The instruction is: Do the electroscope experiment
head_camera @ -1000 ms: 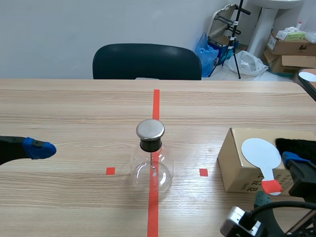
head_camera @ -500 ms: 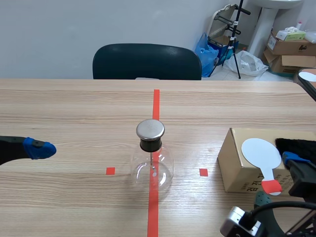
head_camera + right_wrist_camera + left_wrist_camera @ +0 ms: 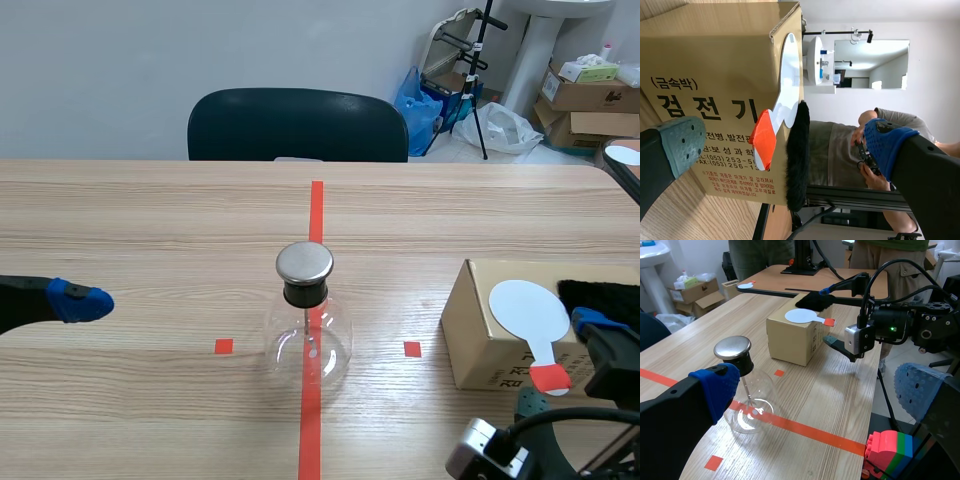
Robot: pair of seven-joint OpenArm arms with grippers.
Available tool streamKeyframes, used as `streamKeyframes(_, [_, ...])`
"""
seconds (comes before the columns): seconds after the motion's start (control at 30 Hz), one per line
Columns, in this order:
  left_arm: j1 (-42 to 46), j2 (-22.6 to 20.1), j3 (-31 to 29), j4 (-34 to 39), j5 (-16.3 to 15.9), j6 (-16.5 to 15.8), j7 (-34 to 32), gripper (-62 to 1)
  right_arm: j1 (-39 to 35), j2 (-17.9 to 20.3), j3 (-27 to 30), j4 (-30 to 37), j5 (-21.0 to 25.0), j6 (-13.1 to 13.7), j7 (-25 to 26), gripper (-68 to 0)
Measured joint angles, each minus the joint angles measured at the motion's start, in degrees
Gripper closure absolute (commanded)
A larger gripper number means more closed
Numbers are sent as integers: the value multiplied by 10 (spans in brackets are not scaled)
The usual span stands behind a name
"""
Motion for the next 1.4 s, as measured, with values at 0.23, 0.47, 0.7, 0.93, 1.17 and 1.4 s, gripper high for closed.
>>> streamKeyframes(0.23, [0,0,0,0,0,0,0,-623,0,0,0,0,0,0,0,-679])
streamKeyframes(0.47, [0,0,0,0,0,0,0,-623,0,0,0,0,0,0,0,-679])
streamKeyframes(0.7, [0,0,0,0,0,0,0,-623,0,0,0,0,0,0,0,-679])
streamKeyframes(0.93, [0,0,0,0,0,0,0,-623,0,0,0,0,0,0,0,-679])
streamKeyframes(1.17, [0,0,0,0,0,0,0,-623,0,0,0,0,0,0,0,-679])
streamKeyframes(1.4, [0,0,0,0,0,0,0,-623,0,0,0,0,-11,0,0,-679])
